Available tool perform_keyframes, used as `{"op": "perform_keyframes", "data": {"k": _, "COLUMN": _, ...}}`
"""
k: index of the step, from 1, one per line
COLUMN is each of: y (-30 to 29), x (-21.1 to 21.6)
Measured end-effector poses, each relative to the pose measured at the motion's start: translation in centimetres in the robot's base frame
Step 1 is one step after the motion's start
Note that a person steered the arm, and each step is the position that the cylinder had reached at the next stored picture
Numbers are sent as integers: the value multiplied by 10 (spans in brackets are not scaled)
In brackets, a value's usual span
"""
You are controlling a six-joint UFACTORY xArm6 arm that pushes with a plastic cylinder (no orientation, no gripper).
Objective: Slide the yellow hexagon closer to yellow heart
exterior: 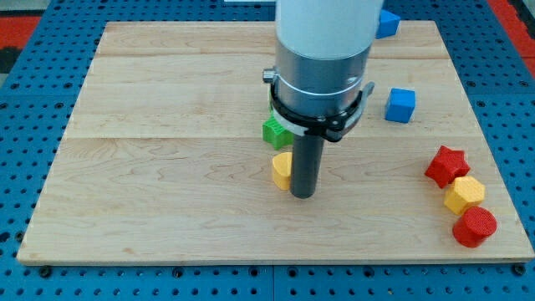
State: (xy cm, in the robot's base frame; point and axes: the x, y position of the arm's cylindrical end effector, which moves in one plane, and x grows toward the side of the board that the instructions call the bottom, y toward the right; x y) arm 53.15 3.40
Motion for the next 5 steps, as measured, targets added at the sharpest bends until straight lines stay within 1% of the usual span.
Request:
{"op": "perform_keyframes", "data": {"k": 2, "y": -7, "x": -2}}
{"op": "perform_keyframes", "data": {"k": 3, "y": 2, "x": -6}}
{"op": "perform_keyframes", "data": {"k": 4, "y": 73, "x": -29}}
{"op": "perform_keyframes", "data": {"k": 5, "y": 125, "x": -70}}
